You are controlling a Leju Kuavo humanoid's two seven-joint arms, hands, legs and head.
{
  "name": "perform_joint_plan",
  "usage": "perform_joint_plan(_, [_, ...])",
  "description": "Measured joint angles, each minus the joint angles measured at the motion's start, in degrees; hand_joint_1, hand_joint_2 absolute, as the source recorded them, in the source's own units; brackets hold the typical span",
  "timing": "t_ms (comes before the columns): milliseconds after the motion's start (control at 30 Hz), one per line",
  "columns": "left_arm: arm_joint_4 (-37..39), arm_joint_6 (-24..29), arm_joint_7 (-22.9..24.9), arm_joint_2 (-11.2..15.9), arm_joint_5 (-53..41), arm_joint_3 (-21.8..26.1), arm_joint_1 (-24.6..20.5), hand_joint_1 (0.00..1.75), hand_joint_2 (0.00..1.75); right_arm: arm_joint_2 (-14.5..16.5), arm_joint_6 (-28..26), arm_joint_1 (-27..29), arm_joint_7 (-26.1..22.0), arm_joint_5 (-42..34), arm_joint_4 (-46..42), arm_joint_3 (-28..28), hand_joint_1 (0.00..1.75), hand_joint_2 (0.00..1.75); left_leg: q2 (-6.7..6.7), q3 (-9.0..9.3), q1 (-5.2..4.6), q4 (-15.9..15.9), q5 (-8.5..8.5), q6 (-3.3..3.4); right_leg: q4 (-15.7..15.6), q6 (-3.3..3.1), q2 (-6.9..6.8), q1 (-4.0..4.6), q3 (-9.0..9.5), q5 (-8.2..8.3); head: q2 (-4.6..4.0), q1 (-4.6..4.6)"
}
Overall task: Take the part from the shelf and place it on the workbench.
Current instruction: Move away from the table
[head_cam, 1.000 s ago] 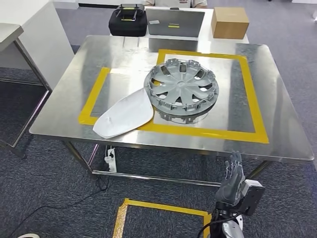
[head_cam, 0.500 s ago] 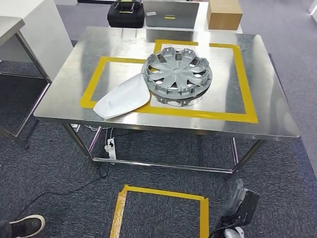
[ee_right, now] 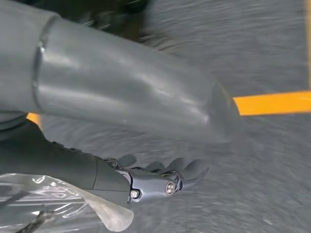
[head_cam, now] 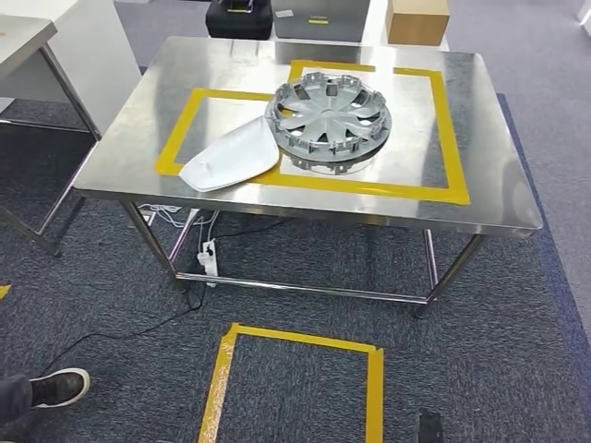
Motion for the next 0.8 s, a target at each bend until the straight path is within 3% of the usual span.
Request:
perform_joint_plan(67, [0.0,0.0,0.2,0.0,-0.2,0.1,0.1,0.00,0.00,-0.5,-0.6,0.0,2.3,3.3,1.9,2.1,0.00,0.00,0.19,-1.00,0.06,-0.2,1.10,0.90,0.7,0.73,0.21,-0.19,-0.55,-0.89,0.00,-0.07])
perform_joint_plan(133, [0.0,0.0,0.3,0.1,-0.3,0.2,0.1,0.00,0.00,-1.0,-0.6,0.0,3.2,5.7,3.1,4.2,0.00,0.00,0.38,-2.51,0.20,-0.4,2.53,1.71,4.6,1.25,0.63,-0.33,-2.13,-5.71,0.00,0.02])
perform_joint_plan(200, [0.0,-0.1,0.3,0.1,-0.3,0.3,0.0,0.00,0.00,-1.4,-0.6,0.0,3.6,6.8,3.9,6.0,0.00,0.00,0.42,-4.43,0.10,-0.3,4.00,1.99,11.7,1.56,0.84,-0.40,-3.95,-11.05,0.00,0.15])
perform_joint_plan(233, [0.0,-0.1,0.3,0.1,-0.3,0.3,0.0,0.00,0.00,-1.5,-0.6,-0.1,3.7,7.1,4.2,6.6,0.00,0.00,0.44,-5.48,0.07,-0.2,4.77,1.97,14.7,1.66,0.86,-0.43,-4.23,-11.92,0.00,0.15])
perform_joint_plan(267, [0.0,-0.1,0.4,0.1,-0.3,0.4,0.1,0.00,0.00,-1.6,-0.6,-0.1,3.8,7.2,4.5,7.2,0.00,0.00,0.46,-6.60,0.06,-0.1,5.55,1.89,16.3,1.74,0.87,-0.45,-3.77,-11.28,0.00,0.15])
perform_joint_plan(300, [0.0,-0.1,0.4,0.1,-0.3,0.4,0.1,0.00,0.00,-1.7,-0.6,-0.1,3.9,7.2,4.8,7.6,0.00,0.00,0.47,-7.74,0.08,0.1,6.28,1.75,15.9,1.79,0.86,-0.49,-2.31,-9.46,0.00,0.15])
perform_joint_plan(367, [0.0,-0.1,0.4,0.1,-0.3,0.4,0.1,0.00,0.00,-1.9,-0.6,-0.2,4.0,7.3,5.1,8.4,0.00,0.00,0.46,-9.66,0.10,0.8,7.53,1.30,9.6,1.84,0.86,-0.58,3.46,-6.49,0.01,0.19])
perform_joint_plan(400, [0.0,-0.1,0.5,0.1,-0.3,0.4,0.0,0.00,0.00,-2.0,-0.6,-0.4,4.0,7.4,5.1,8.7,0.00,0.00,0.45,-10.40,0.04,1.3,8.05,1.01,4.7,1.73,0.89,-0.60,7.08,-6.60,0.01,0.22])
perform_joint_plan(467, [0.0,-0.1,0.5,0.1,-0.3,0.4,0.0,0.00,0.00,-2.0,-0.6,-0.7,4.0,7.4,5.4,9.2,0.00,0.00,0.50,-11.16,-0.10,1.8,9.10,0.40,-1.8,1.12,1.01,-0.51,11.25,-8.39,0.01,0.25])
perform_joint_plan(533, [0.0,-0.1,0.5,0.1,-0.3,0.4,0.1,0.00,0.00,-2.1,-0.5,-0.8,4.0,7.4,5.7,9.4,0.00,0.00,0.51,-11.45,0.01,1.8,9.99,-0.24,-2.8,0.14,0.94,-0.43,10.99,-8.47,0.00,0.23])
perform_joint_plan(567, [0.0,-0.1,0.6,0.1,-0.3,0.4,0.1,0.00,0.00,-2.1,-0.5,-0.7,4.0,7.4,5.9,9.5,0.00,0.00,0.46,-11.65,0.13,2.1,9.31,-0.58,-2.7,-0.33,0.80,-0.44,10.46,-7.93,0.00,0.22])
perform_joint_plan(600, [0.0,-0.1,0.6,0.2,-0.3,0.5,0.3,0.00,0.00,-2.1,-0.5,-0.7,4.0,7.4,6.0,9.6,0.00,0.00,0.39,-11.98,0.23,3.3,7.46,-0.91,-2.7,-0.81,0.66,-0.48,9.82,-7.28,0.00,0.12])
perform_joint_plan(633, [0.0,-0.1,0.6,0.2,-0.4,0.5,0.4,0.00,0.00,-2.1,-0.3,-0.7,4.0,7.5,6.1,9.8,0.00,0.00,0.34,-12.43,0.33,5.5,4.50,-1.20,-2.6,-1.20,0.53,-0.51,9.07,-6.55,0.00,0.03])
perform_joint_plan(700, [0.0,-0.2,0.7,0.2,-0.4,0.5,0.4,0.00,0.00,-2.1,0.5,-0.7,4.1,8.1,6.2,10.2,0.00,0.00,0.31,-13.30,0.42,12.6,-1.65,-1.60,-2.5,-1.54,0.45,-0.38,7.36,-5.12,0.00,-0.14])
perform_joint_plan(733, [0.0,-0.2,0.7,0.3,-0.5,0.5,0.4,0.00,0.00,-2.1,1.2,-0.7,4.2,8.5,6.3,10.5,0.00,0.00,0.31,-13.39,0.45,15.9,-3.06,-1.70,-2.3,-1.58,0.38,-0.30,6.54,-4.44,0.00,-0.13])
perform_joint_plan(767, [0.0,-0.3,0.7,0.3,-0.6,0.5,0.4,0.00,0.00,-2.1,2.0,-0.7,4.2,9.1,6.3,10.8,0.00,0.00,0.30,-12.93,0.46,17.9,-2.94,-1.68,-2.1,-1.57,0.32,-0.21,5.63,-3.80,0.00,-0.14])
perform_joint_plan(800, [0.0,-0.5,0.8,0.3,-0.7,0.5,0.3,0.00,0.00,-2.2,2.7,-0.8,4.2,9.7,6.4,11.2,0.00,0.00,0.30,-11.70,0.46,18.0,-1.64,-1.55,-1.7,-1.56,0.26,-0.12,4.66,-3.24,0.00,-0.13])
